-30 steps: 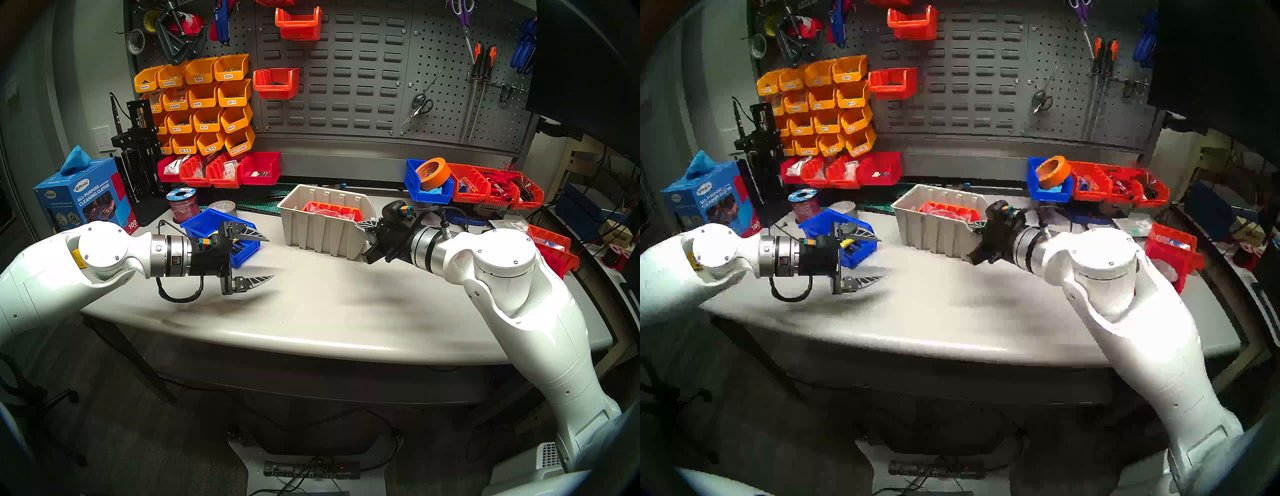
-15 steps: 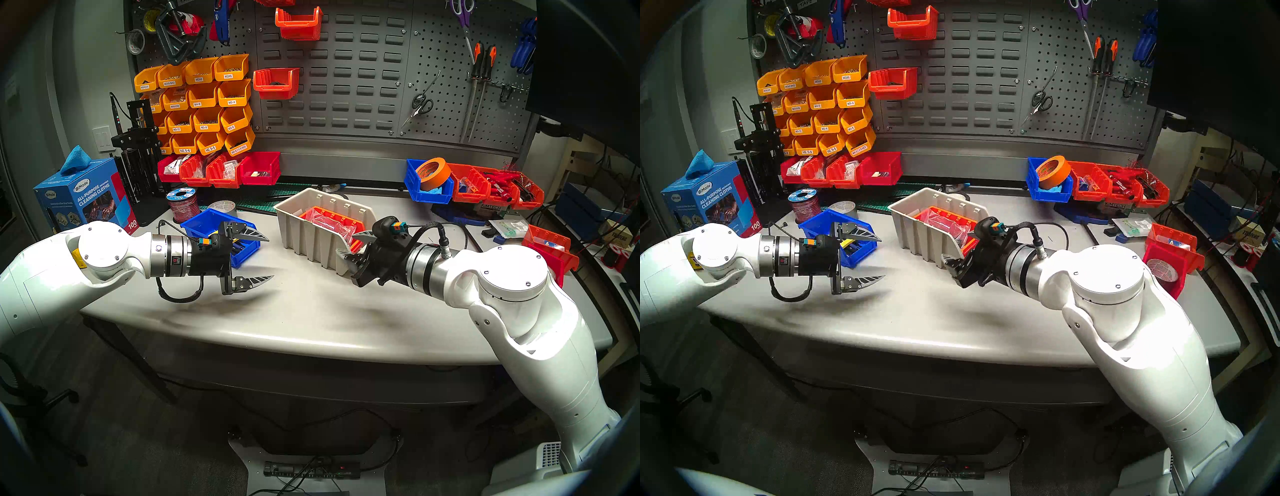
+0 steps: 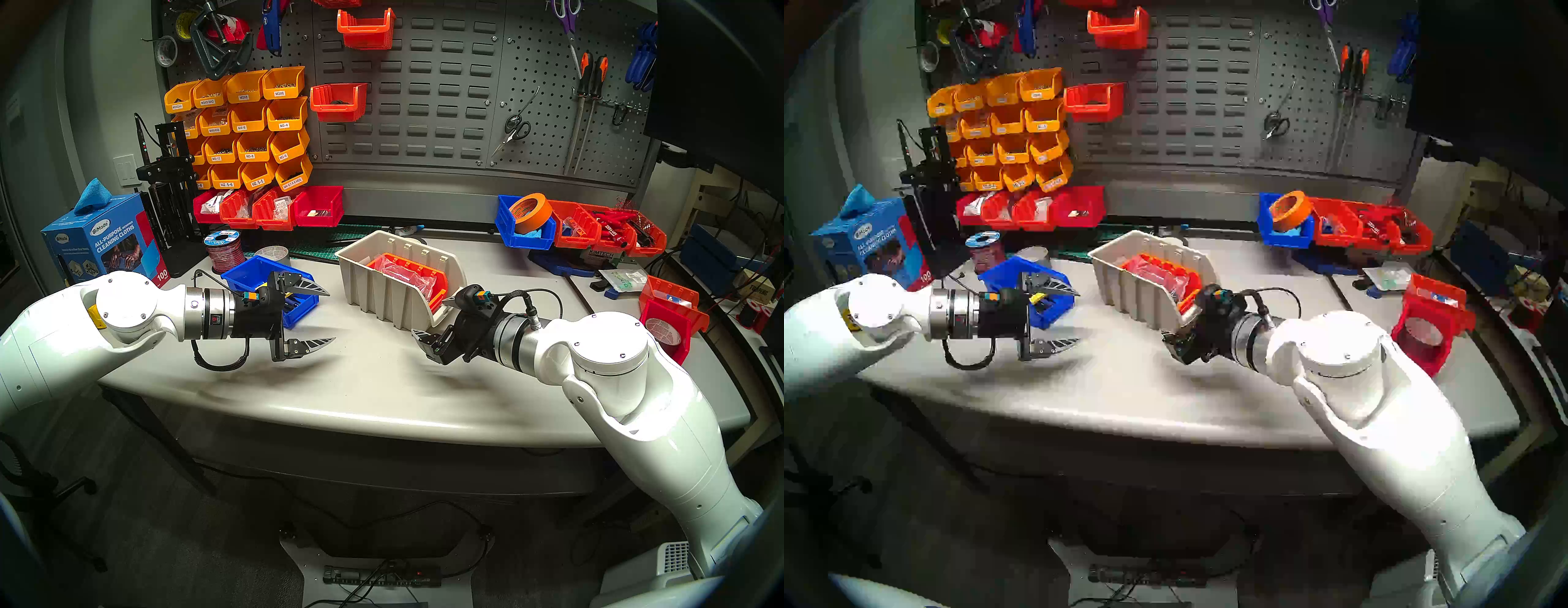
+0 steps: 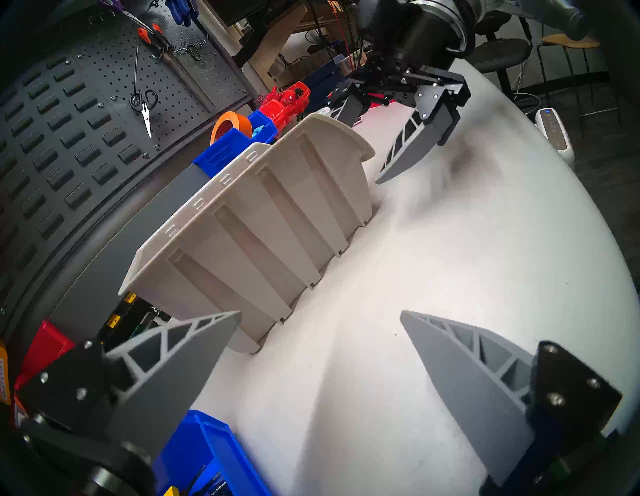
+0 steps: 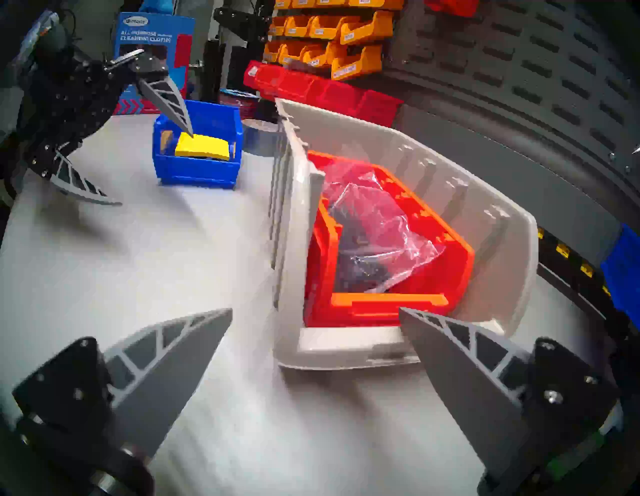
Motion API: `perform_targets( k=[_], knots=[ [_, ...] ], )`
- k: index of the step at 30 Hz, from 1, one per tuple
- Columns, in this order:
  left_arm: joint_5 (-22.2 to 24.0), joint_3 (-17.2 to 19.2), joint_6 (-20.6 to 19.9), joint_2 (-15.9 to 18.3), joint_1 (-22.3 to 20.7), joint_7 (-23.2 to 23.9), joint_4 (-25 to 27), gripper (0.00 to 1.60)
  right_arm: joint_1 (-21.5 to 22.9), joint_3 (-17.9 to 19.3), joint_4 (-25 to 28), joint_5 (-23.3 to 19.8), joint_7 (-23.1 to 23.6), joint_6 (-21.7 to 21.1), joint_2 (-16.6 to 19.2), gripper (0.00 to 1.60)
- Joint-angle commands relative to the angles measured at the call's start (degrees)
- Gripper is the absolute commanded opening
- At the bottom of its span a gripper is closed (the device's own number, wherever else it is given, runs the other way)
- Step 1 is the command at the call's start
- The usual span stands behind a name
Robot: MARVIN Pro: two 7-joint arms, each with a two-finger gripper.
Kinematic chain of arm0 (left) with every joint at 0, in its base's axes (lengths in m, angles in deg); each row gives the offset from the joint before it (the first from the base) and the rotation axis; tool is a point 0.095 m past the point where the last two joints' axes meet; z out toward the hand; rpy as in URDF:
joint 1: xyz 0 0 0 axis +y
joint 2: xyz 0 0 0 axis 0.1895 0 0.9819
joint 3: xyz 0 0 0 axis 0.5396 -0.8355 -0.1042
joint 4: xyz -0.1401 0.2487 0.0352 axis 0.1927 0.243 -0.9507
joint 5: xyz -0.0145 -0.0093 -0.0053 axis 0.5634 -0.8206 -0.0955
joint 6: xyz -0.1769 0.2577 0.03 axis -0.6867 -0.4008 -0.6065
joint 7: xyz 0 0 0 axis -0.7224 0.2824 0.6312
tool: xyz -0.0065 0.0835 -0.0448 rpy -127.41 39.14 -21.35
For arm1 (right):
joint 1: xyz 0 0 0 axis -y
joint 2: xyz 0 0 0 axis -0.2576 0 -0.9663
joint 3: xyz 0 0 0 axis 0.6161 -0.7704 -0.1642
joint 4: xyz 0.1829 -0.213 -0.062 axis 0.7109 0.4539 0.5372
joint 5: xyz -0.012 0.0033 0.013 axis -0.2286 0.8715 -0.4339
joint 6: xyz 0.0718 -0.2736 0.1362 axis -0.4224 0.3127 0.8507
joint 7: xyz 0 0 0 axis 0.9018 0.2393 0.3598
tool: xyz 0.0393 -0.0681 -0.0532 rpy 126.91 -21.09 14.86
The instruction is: Hang all the unorganized tool boxes onto the wall
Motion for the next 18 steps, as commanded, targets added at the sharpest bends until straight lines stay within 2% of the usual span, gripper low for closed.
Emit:
perform_targets(
  k=[1, 18],
  knots=[
    [0.07, 0.53, 0.00, 0.08, -0.60, -0.02, 0.11, 1.60, 4.06, -0.15, 0.00, 0.64, 0.47, 1.13, -0.89, 1.60],
    [0.08, 0.54, -0.02, 0.08, -0.60, 0.00, 0.11, 1.60, 5.18, 0.01, -0.35, 1.12, 1.79, 0.86, -1.74, 1.60]
  ],
)
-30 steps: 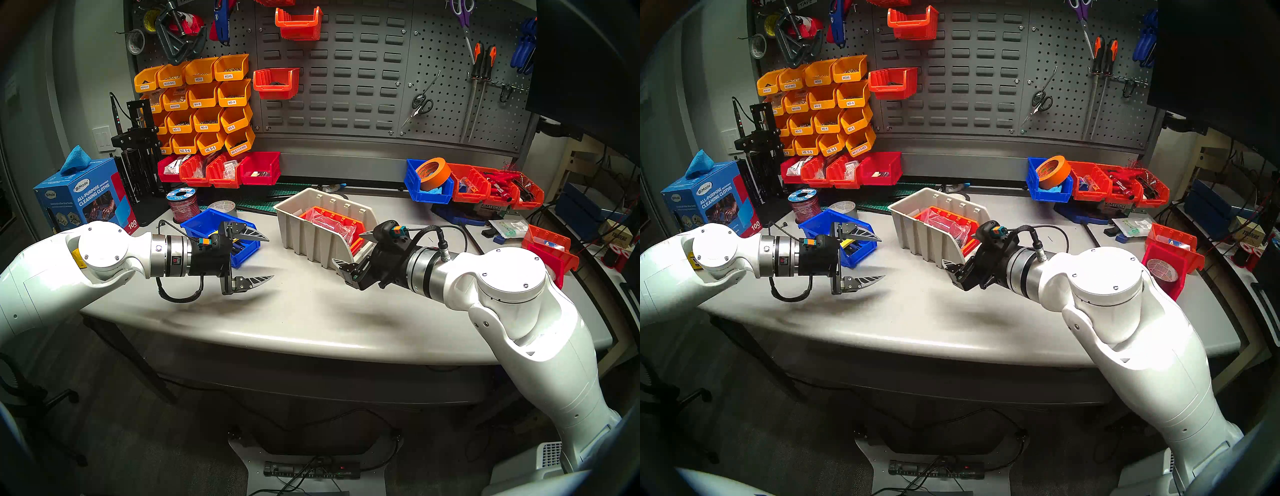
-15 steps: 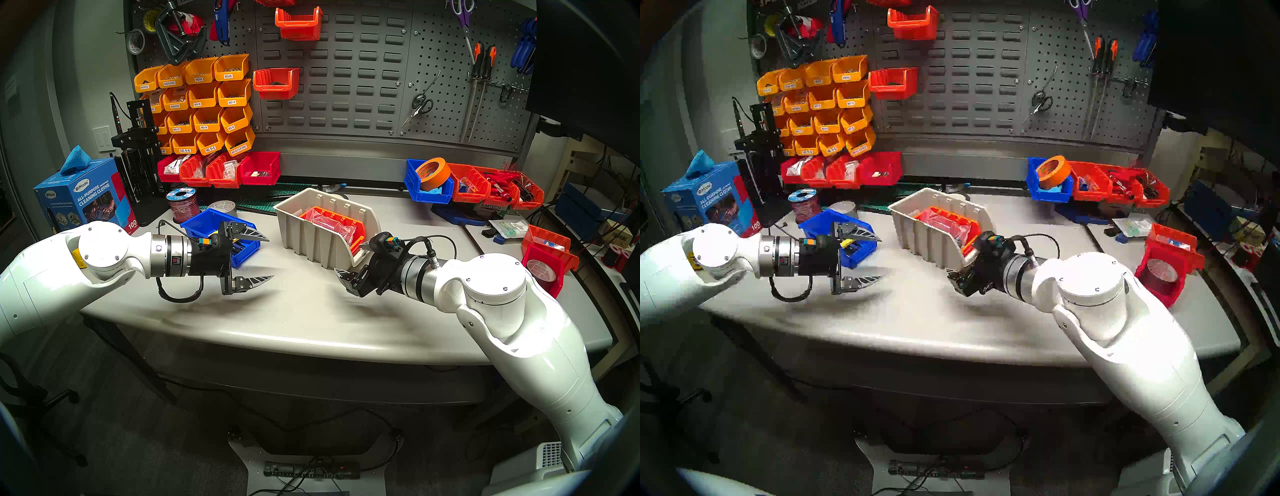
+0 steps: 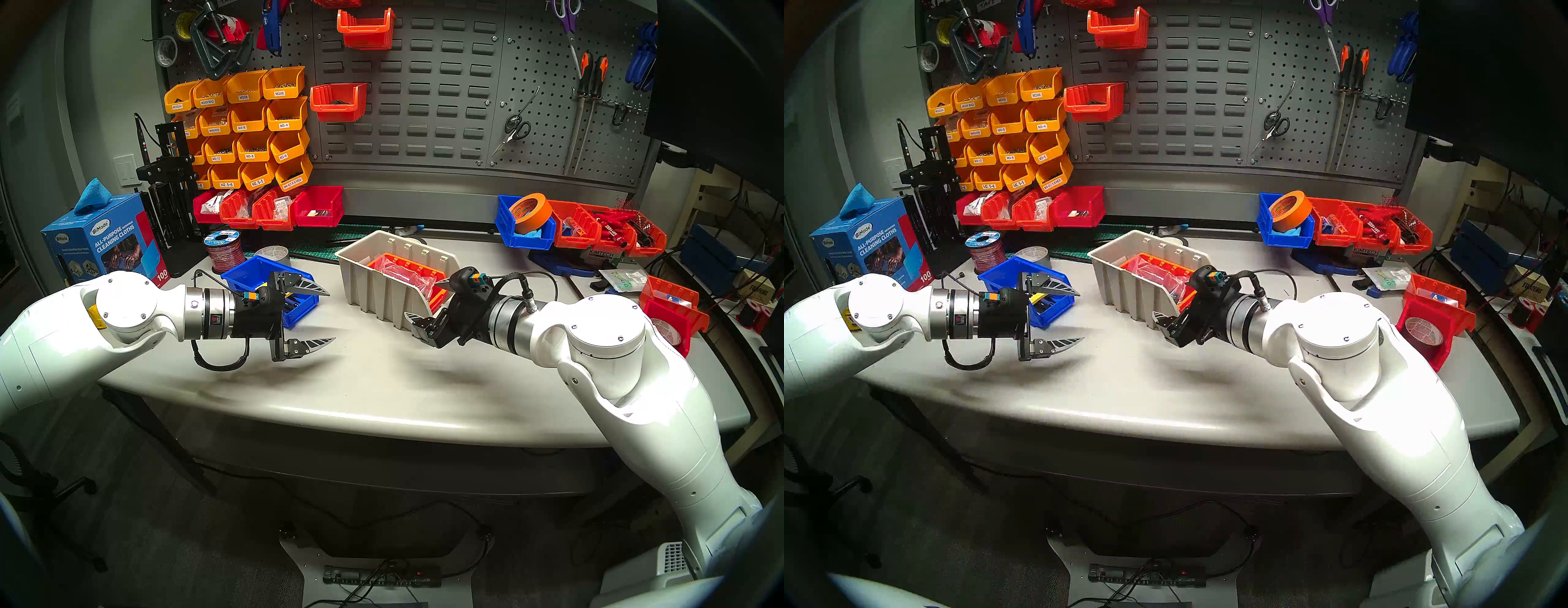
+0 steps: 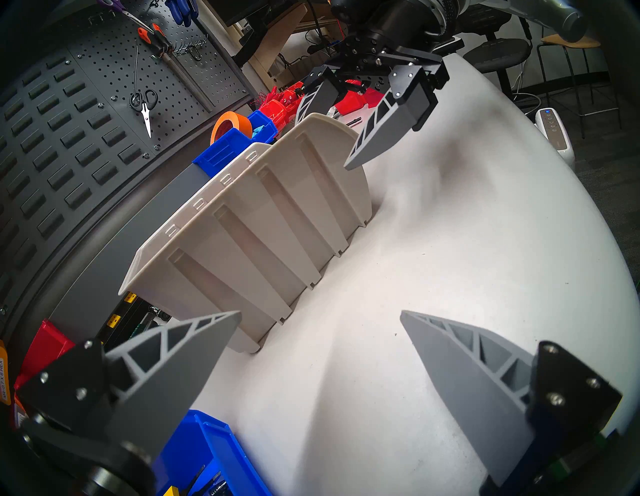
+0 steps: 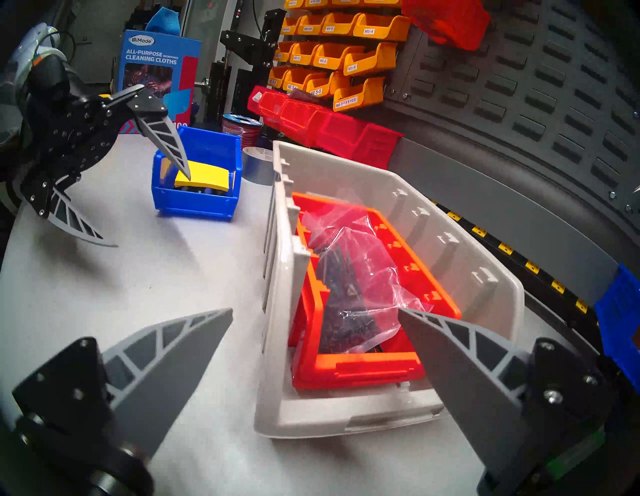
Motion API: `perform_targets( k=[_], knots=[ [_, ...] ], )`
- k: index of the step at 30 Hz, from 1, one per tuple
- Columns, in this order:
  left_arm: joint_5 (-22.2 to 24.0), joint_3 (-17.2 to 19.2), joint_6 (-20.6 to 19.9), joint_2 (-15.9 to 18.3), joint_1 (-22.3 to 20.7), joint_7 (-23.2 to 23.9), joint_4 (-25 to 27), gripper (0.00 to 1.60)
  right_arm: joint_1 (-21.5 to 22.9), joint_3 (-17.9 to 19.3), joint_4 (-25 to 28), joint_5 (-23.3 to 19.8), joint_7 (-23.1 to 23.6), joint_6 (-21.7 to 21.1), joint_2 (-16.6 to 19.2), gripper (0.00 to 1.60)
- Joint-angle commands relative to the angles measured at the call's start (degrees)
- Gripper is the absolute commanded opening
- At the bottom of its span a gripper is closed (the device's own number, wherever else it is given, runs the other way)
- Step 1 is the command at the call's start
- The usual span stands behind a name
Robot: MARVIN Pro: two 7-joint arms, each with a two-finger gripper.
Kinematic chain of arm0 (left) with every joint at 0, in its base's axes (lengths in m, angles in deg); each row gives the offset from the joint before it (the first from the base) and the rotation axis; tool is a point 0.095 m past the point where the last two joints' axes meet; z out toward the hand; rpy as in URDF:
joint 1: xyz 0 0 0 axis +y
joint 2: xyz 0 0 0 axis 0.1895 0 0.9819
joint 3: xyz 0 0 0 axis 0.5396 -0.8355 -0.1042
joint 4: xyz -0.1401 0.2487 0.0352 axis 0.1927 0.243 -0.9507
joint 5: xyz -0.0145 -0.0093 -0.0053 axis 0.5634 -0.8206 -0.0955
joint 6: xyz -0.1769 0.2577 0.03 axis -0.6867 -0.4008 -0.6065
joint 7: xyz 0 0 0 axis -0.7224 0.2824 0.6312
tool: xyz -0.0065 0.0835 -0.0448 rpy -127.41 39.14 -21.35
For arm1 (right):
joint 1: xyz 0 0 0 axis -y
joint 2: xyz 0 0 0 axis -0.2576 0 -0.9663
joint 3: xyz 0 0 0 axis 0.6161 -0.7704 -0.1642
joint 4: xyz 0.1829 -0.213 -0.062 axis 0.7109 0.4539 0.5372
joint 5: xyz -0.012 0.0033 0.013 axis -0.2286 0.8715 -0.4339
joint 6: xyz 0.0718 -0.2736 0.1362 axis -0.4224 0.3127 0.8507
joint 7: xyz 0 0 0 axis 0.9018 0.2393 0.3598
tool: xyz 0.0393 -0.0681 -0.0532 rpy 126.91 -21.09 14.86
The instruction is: Hang all the unorganized tool boxes onto the wall
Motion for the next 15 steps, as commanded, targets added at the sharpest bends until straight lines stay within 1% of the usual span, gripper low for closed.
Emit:
perform_targets(
  k=[1, 6, 13, 14, 15],
  knots=[
    [0.08, 0.54, -0.02, 0.08, -0.60, 0.00, 0.11, 1.60, 1.21, 0.16, 0.15, 0.30, -0.18, 0.34, -0.51, 1.60],
    [0.08, 0.54, -0.02, 0.08, -0.60, 0.00, 0.11, 1.60, 1.73, -0.52, -0.63, 0.66, 0.21, 0.77, -1.22, 1.60],
    [0.08, 0.54, -0.02, 0.08, -0.60, 0.00, 0.11, 1.60, 2.40, -2.36, -2.57, 0.96, 0.74, 2.09, -2.66, 1.60],
    [0.08, 0.54, -0.02, 0.08, -0.60, 0.00, 0.11, 1.60, 2.39, -2.59, -2.82, 1.09, 0.69, 2.27, -2.78, 1.59],
    [0.08, 0.54, -0.02, 0.08, -0.60, 0.00, 0.11, 1.60, 2.38, -2.70, -2.99, 1.15, 0.71, 2.52, -2.84, 1.50]
  ],
)
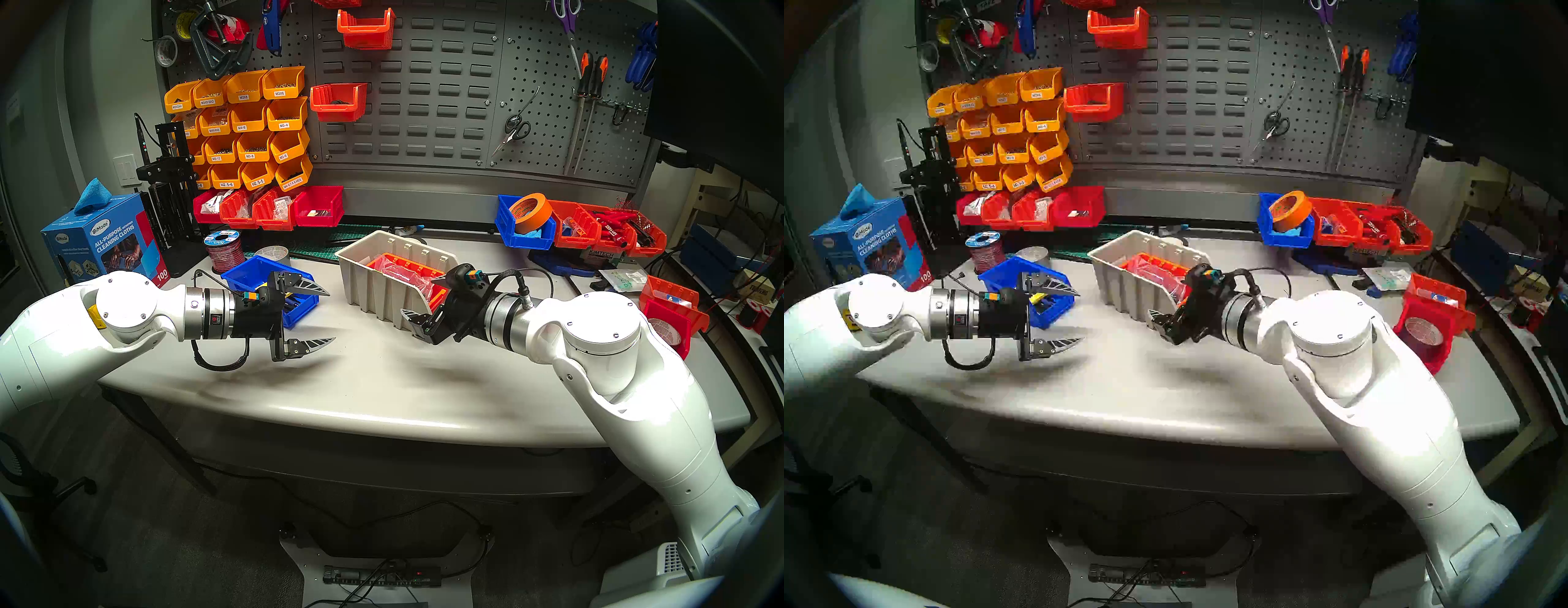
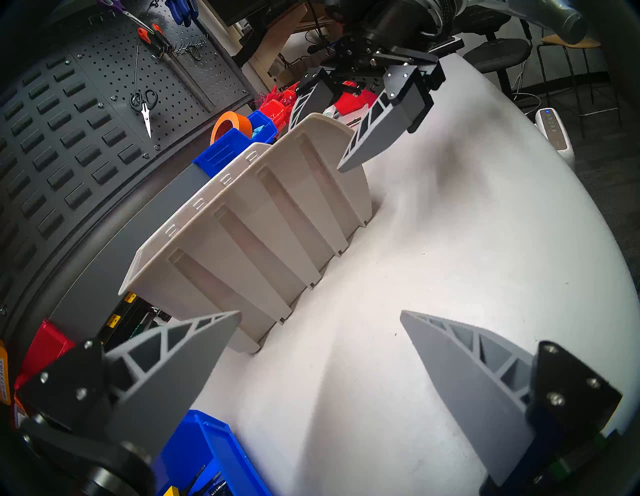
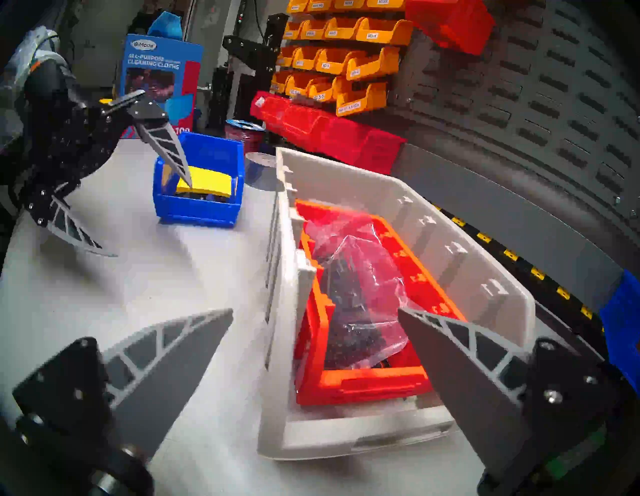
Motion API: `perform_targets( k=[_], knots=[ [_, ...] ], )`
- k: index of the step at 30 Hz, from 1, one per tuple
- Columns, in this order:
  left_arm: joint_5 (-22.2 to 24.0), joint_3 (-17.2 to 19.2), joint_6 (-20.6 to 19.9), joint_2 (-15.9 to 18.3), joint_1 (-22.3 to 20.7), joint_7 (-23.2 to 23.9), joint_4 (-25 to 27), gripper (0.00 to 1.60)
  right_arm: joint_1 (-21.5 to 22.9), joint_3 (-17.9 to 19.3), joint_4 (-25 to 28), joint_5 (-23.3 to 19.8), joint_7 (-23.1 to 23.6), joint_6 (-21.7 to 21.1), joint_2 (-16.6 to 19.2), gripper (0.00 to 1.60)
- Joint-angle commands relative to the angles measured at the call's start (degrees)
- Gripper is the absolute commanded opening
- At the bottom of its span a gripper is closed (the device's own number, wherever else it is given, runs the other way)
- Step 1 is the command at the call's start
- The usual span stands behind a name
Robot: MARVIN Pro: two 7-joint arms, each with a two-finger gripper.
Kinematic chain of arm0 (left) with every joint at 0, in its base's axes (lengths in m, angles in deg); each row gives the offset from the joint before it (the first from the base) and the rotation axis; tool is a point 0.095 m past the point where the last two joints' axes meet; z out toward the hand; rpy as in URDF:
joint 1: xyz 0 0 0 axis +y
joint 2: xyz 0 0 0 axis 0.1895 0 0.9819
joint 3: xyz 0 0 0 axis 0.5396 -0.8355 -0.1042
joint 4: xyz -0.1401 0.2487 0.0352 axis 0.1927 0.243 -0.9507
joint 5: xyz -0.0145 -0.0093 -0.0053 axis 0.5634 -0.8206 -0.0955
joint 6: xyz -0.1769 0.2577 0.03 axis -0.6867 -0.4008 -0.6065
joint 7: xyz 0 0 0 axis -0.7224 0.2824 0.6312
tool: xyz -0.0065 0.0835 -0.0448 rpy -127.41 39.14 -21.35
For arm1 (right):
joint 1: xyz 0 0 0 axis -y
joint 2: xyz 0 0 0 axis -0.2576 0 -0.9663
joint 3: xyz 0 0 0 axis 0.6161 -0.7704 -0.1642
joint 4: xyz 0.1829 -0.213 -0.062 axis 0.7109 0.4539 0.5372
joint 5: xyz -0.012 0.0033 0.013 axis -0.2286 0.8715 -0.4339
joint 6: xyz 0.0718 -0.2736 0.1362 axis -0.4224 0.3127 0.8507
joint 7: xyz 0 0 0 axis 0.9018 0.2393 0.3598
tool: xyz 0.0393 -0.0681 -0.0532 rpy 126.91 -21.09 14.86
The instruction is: Hang all the unorganized tool boxes onto the wall
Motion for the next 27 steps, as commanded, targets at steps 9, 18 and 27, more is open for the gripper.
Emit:
perform_targets(
  k=[9, 18, 27],
  knots=[
    [0.08, 0.54, -0.02, 0.08, -0.60, 0.00, 0.11, 1.60, 0.50, 0.07, -1.38, 0.43, -0.49, 2.52, -1.17, 0.00],
    [0.08, 0.53, -0.02, 0.08, -0.60, 0.00, 0.11, 1.60, -0.58, 2.19, -0.75, 0.74, -1.08, 2.31, 0.18, 0.00],
    [0.07, 0.53, -0.01, 0.08, -0.60, -0.01, 0.11, 1.60, 0.08, 3.40, -0.79, 1.54, -2.00, 2.16, 0.81, 0.00]
  ],
)
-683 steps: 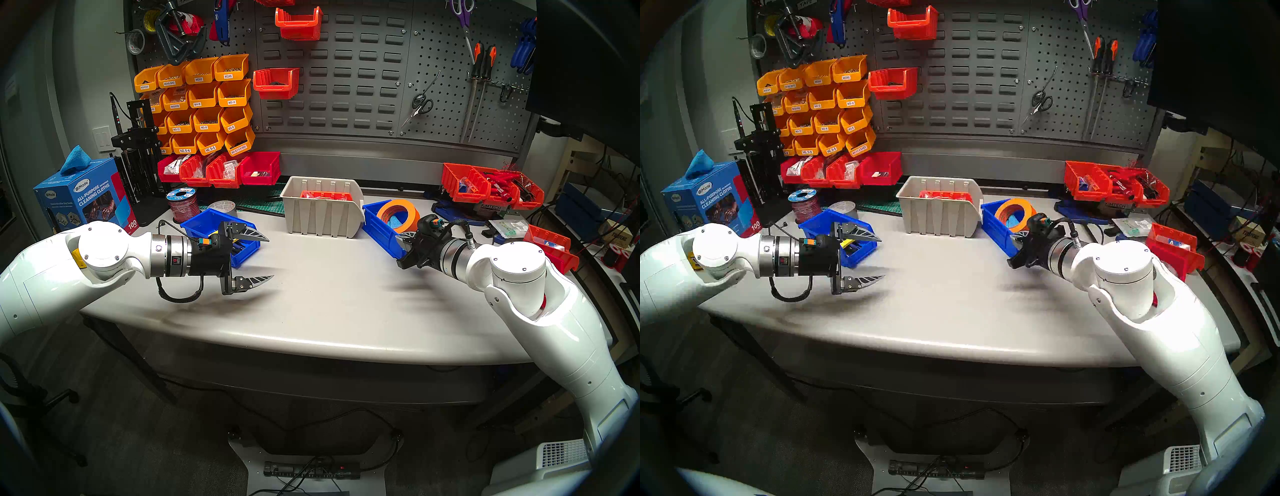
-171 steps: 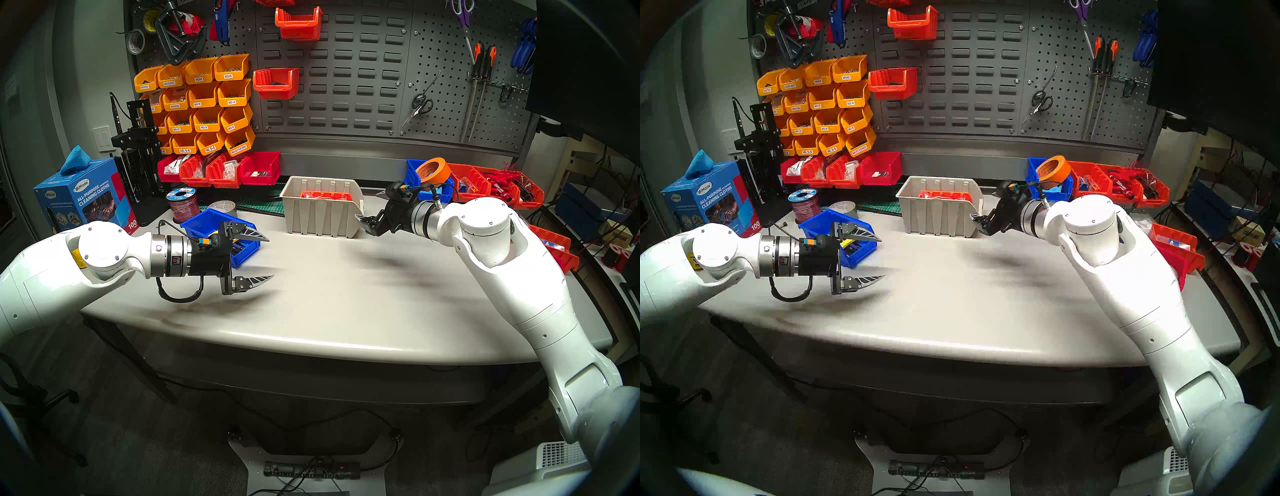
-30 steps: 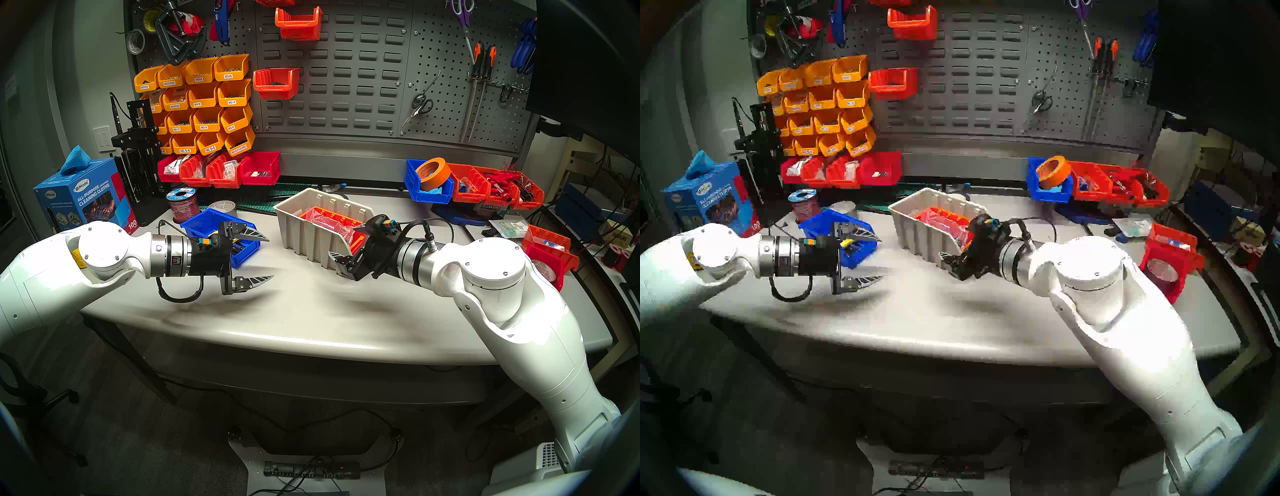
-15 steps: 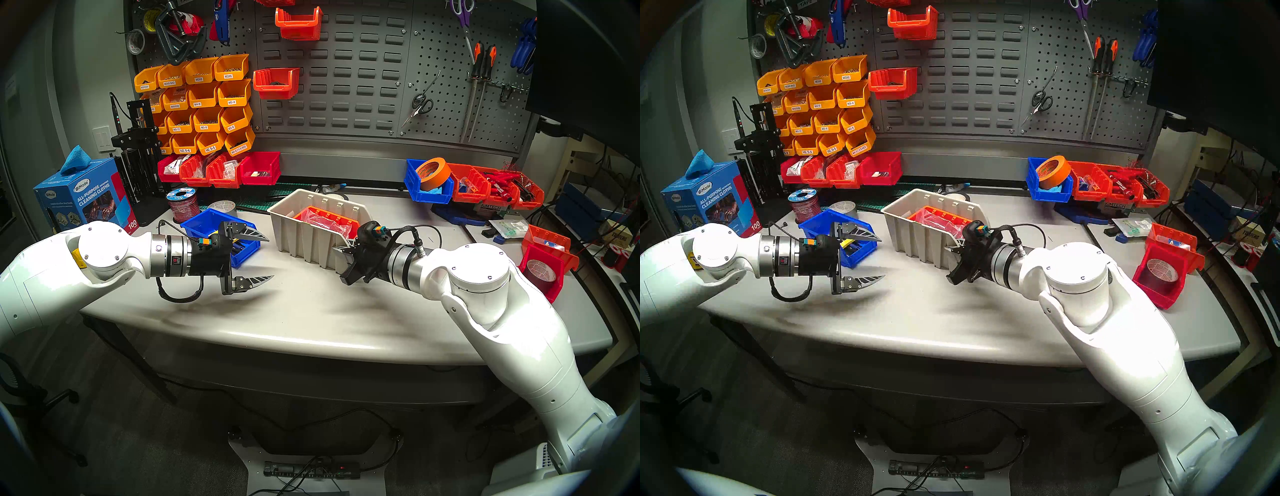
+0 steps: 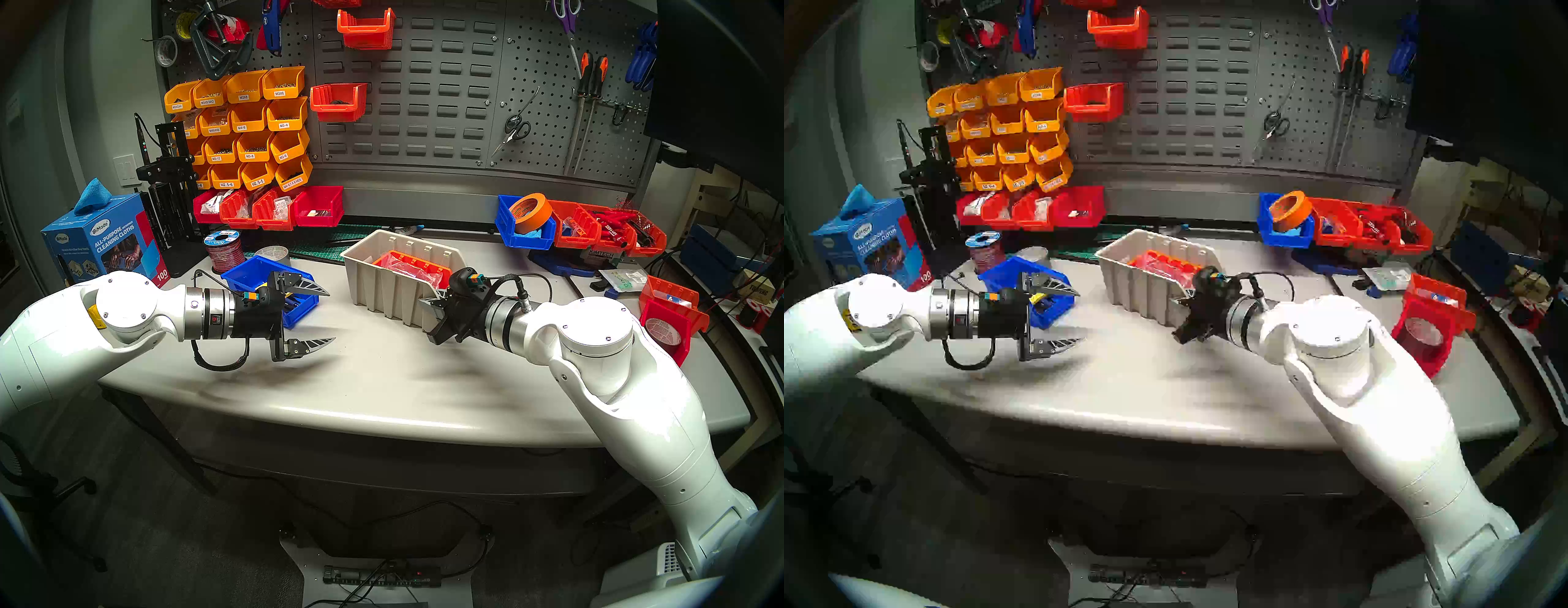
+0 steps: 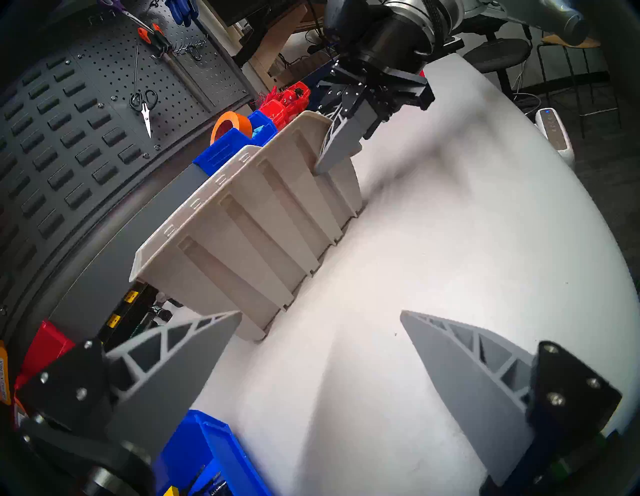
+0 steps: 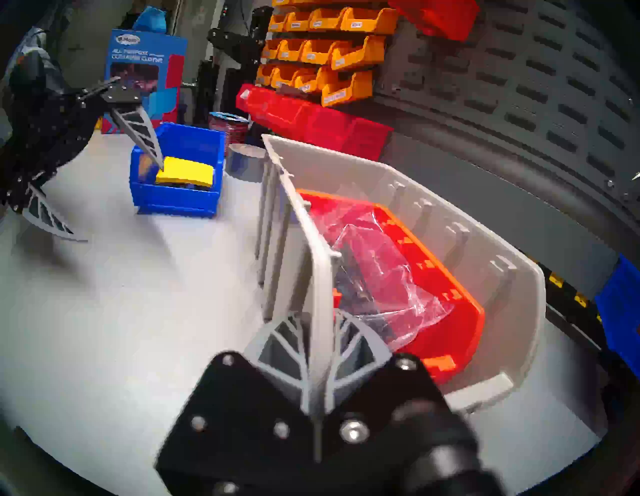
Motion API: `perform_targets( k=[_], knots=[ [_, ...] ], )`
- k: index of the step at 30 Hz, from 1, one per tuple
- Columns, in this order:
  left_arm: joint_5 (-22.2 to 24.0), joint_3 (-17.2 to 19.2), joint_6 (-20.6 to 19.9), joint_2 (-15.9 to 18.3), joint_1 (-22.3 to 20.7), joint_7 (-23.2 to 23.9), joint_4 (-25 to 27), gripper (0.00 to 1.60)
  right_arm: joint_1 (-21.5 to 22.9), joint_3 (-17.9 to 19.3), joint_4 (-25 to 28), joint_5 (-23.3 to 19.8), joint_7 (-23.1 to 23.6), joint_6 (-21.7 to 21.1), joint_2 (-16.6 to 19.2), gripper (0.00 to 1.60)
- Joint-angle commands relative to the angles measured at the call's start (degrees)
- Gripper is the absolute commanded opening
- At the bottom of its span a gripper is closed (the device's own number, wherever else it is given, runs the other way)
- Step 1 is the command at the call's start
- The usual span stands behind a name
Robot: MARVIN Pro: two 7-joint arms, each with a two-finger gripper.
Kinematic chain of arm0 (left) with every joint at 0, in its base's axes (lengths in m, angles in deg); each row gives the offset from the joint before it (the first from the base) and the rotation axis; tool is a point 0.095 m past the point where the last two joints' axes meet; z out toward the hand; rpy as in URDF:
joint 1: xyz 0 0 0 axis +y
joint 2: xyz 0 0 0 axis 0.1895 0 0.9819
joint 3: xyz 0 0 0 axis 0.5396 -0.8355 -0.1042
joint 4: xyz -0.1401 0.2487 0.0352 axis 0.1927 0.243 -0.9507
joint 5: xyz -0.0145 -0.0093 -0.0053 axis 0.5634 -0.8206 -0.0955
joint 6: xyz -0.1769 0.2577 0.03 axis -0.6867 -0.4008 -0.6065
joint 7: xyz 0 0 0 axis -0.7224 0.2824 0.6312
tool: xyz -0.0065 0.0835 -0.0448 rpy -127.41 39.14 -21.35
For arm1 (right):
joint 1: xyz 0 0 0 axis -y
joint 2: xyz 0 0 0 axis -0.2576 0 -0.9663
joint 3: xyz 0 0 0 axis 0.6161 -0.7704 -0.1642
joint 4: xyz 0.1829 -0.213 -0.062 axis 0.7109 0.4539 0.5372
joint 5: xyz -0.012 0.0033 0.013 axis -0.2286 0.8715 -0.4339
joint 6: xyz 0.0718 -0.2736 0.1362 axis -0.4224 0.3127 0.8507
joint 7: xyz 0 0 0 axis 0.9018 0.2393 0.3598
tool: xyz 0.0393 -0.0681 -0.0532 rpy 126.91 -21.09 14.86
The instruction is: Hang all the unorganized tool boxes onto the wall
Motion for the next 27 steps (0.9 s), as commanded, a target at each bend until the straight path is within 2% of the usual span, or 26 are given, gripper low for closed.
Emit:
perform_targets(
  k=[1, 19, 23, 27],
  knots=[
    [0.07, 0.53, -0.01, 0.08, -0.60, -0.01, 0.11, 1.60, 1.58, 1.60, 0.91, 0.69, -1.07, 0.31, 0.15, 0.00],
    [0.07, 0.52, 0.01, 0.08, -0.59, -0.03, 0.10, 1.60, 10.70, -0.42, -3.71, 2.77, -1.15, -0.25, -3.19, 0.00],
    [0.07, 0.52, 0.01, 0.08, -0.59, -0.03, 0.10, 1.60, 11.52, -1.07, -4.13, 3.38, -1.44, -0.52, -4.30, 0.00],
    [0.07, 0.52, 0.01, 0.08, -0.59, -0.03, 0.10, 1.60, 12.57, -2.77, -4.38, 4.65, -4.49, -2.31, -6.99, 0.00]
  ],
)
